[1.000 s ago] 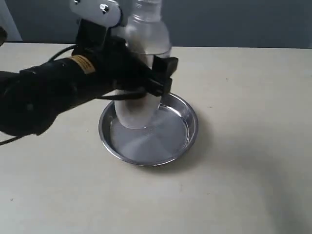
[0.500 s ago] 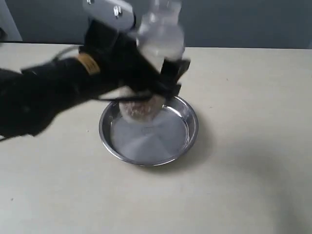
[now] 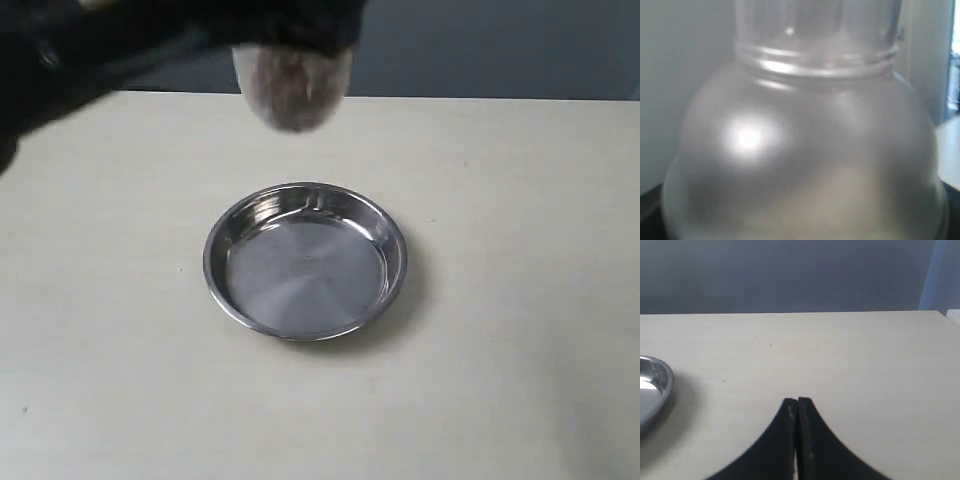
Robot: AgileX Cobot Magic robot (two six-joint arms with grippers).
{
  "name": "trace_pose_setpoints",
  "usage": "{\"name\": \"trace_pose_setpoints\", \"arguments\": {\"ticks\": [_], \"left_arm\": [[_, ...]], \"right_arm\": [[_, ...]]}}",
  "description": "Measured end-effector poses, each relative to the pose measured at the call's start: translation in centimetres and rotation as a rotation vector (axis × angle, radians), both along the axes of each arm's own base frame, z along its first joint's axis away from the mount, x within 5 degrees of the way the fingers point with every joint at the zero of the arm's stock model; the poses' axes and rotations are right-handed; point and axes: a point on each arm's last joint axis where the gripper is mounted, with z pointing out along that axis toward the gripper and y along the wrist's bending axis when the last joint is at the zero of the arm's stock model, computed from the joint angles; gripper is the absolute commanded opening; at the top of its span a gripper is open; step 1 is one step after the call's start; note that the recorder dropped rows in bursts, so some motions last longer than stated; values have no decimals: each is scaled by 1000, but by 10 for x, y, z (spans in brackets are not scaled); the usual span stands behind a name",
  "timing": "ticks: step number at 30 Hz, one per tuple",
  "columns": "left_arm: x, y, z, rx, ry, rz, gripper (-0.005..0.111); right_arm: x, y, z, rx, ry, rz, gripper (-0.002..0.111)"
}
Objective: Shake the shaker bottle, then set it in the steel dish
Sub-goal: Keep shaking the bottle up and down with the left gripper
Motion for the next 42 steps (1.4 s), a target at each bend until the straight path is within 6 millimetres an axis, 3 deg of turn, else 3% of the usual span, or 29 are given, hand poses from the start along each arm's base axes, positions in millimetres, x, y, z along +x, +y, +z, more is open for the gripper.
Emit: {"name": "trace_pose_setpoints", "arguments": {"ticks": [2,5,7,8,12,13,15,19,20,22,25,27,29,33,35,40,42], "left_arm": [[8,9,-20,-27,73,66,0],[14,7,-87,18,322,93,0],[8,0,-99,75,356,39,0],[3,-3,-89,82,312,5,0],[-9,2,-8,-38,-18,-23,0],[-8,7,-2,-66,-46,1,0],[-3,14,-16,-100,0,55,0],[3,9,-85,-49,270,80,0],[1,6,-86,-33,268,53,0],[-5,0,-62,-38,164,-12,0],[-17,4,4,-128,-93,-51,0],[-19,12,18,-154,-143,-18,0],[-12,17,4,-156,-75,36,0],[3,12,-76,-59,249,88,0],[-2,6,-77,-29,261,45,0],[-19,10,22,-117,-135,-24,0],[-19,17,29,-115,-163,14,0]], "right_arm": [[0,0,0,0,0,0,-1],[0,0,0,0,0,0,-1],[0,0,0,0,0,0,-1],[0,0,0,0,0,0,-1],[0,0,0,0,0,0,-1],[0,0,0,0,0,0,-1],[0,0,0,0,0,0,-1],[0,0,0,2,0,0,-1],[0,0,0,2,0,0,-1],[0,0,0,2,0,0,-1],[0,0,0,2,0,0,-1],[0,0,0,2,0,0,-1],[0,0,0,2,0,0,-1],[0,0,0,2,0,0,-1],[0,0,0,2,0,0,-1],[0,0,0,2,0,0,-1],[0,0,0,2,0,0,-1]]}}
